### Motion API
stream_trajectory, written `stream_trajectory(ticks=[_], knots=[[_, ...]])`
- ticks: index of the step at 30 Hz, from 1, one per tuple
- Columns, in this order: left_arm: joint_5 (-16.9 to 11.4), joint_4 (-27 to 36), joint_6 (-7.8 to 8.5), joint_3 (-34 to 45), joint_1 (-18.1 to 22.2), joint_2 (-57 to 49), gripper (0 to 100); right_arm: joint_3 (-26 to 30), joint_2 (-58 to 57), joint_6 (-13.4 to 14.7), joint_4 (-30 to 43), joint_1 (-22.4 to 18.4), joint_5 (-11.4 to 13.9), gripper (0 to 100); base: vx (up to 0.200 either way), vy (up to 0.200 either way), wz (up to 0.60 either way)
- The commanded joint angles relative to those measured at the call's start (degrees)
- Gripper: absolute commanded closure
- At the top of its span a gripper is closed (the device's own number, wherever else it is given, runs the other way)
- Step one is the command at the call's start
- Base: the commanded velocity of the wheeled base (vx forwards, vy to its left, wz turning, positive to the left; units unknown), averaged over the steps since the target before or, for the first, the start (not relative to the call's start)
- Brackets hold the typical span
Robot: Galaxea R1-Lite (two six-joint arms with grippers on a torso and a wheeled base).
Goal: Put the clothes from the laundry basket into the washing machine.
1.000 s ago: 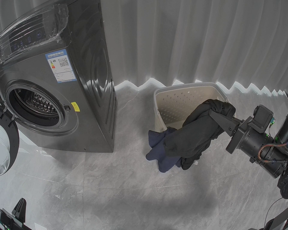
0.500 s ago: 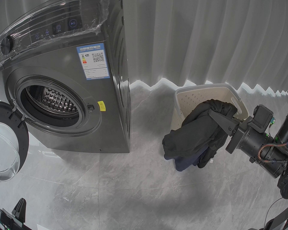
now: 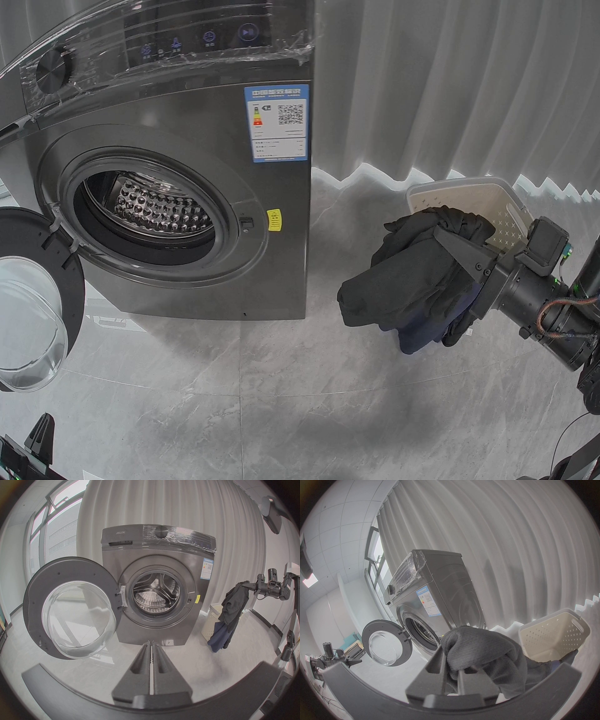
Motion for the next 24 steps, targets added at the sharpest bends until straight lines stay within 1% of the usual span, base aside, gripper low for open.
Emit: stream_trajectory(ticks=[1,13,18,24], knots=[[0.02,-0.04,-0.01,0.92,-0.02,-0.57,100,0.00,0.14,0.04,-0.02,0.08,0.00,100,0.000,0.200,0.00],[0.02,-0.04,-0.01,0.92,-0.02,-0.66,100,-0.26,-0.03,0.04,-0.10,-0.01,0.00,100,0.000,0.200,0.00],[0.02,-0.04,-0.01,0.92,-0.02,-0.57,100,-0.18,0.06,0.04,-0.10,-0.01,0.00,100,0.000,0.000,0.00],[0.02,-0.04,-0.01,0.92,-0.02,-0.57,100,-0.18,0.06,0.04,-0.10,-0.01,0.00,100,-0.200,0.000,0.00]])
